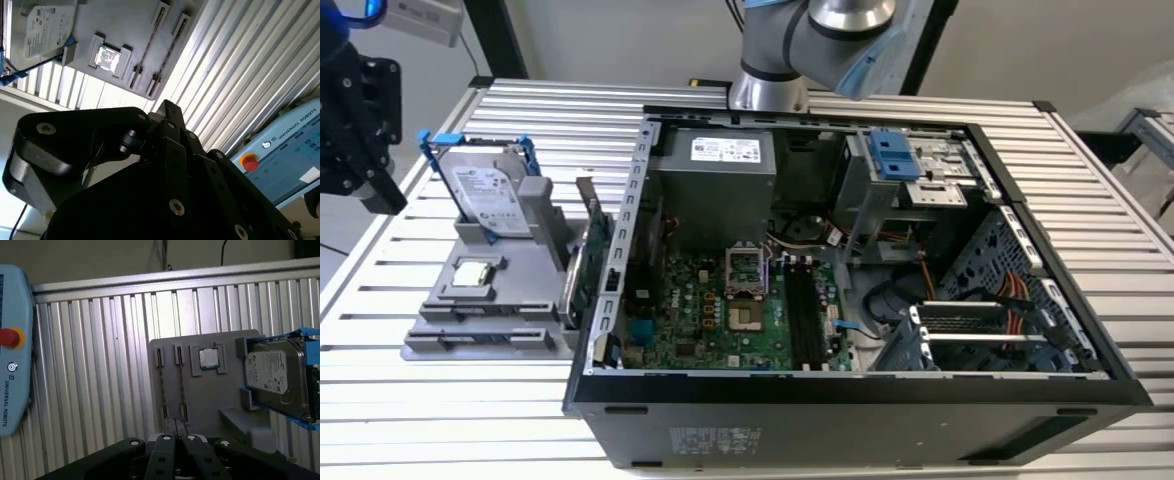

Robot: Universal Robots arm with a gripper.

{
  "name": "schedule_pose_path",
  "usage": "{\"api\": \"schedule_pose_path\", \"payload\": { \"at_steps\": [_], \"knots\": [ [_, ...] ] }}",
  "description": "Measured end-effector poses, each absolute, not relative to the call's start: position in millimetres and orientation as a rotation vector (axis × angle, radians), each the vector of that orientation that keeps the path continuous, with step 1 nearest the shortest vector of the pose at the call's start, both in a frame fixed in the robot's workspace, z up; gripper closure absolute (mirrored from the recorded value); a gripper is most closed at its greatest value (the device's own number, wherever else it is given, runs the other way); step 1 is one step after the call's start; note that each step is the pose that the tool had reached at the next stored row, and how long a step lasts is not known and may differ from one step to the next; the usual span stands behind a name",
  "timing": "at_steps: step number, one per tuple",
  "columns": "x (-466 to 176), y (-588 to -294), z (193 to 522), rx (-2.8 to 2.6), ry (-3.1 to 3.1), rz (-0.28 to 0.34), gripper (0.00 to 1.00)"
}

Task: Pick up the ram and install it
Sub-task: 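Pick up the ram and move it above insertion slot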

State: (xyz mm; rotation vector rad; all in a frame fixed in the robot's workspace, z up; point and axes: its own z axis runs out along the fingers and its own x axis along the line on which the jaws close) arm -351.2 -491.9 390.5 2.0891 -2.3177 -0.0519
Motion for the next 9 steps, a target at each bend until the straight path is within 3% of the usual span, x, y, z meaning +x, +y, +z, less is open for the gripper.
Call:
{"api": "schedule_pose_path", "payload": {
  "at_steps": [9],
  "knots": [
    [-351.2,-491.9,390.5,2.152,-2.258,-0.051,1.0]
  ]
}}
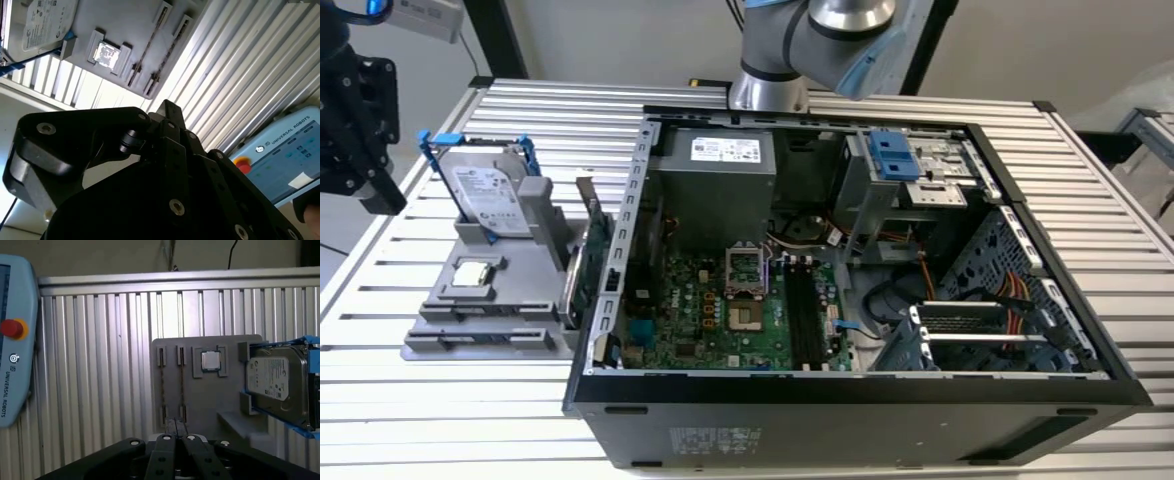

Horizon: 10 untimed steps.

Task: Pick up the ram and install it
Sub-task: 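Pick up the ram and move it above insertion slot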

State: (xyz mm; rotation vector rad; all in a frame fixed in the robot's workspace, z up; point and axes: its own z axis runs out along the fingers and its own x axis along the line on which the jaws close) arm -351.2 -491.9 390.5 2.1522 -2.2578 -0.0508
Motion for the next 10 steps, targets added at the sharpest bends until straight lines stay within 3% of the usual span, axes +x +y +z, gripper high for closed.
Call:
{"api": "schedule_pose_path", "payload": {
  "at_steps": [10],
  "knots": [
    [-351.2,-491.9,390.5,2.223,-2.186,-0.05,1.0]
  ]
}}
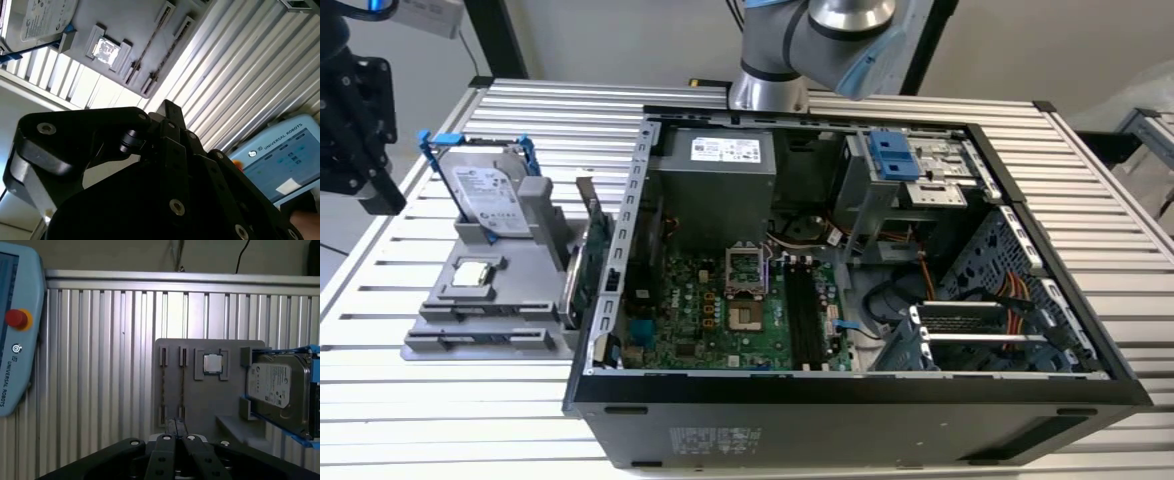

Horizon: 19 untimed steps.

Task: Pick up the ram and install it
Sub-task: 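Pick up the ram and move it above insertion slot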

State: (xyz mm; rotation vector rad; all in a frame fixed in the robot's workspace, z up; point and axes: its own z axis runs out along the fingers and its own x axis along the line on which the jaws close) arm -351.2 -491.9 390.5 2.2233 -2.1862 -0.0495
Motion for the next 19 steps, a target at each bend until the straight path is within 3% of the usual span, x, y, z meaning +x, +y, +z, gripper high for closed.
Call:
{"api": "schedule_pose_path", "payload": {
  "at_steps": [16,17,19],
  "knots": [
    [-351.3,-491.9,390.6,2.254,-2.154,-0.049,1.0],
    [-351.3,-491.9,390.5,2.254,-2.154,-0.049,0.0],
    [-351.3,-491.9,390.6,2.254,-2.154,-0.049,0.0]
  ]
}}
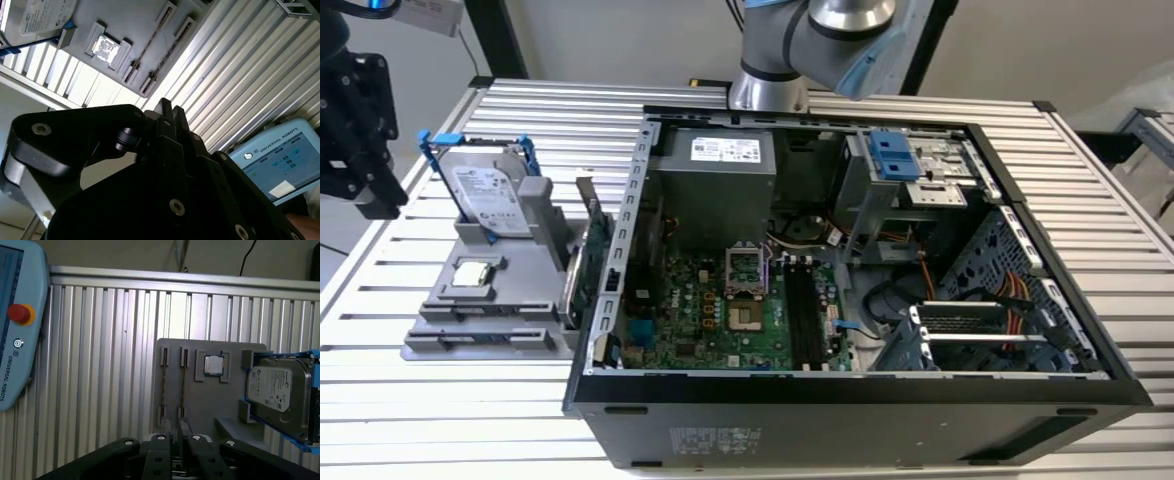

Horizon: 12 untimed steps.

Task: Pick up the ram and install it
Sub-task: 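Pick up the ram and move it above insertion slot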

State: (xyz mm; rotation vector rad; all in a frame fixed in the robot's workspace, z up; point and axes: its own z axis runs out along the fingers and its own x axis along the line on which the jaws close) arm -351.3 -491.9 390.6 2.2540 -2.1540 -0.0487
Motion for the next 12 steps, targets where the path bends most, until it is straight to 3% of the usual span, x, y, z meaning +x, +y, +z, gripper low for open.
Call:
{"api": "schedule_pose_path", "payload": {
  "at_steps": [12],
  "knots": [
    [-351.2,-491.9,388.0,2.254,-2.154,-0.048,0.0]
  ]
}}
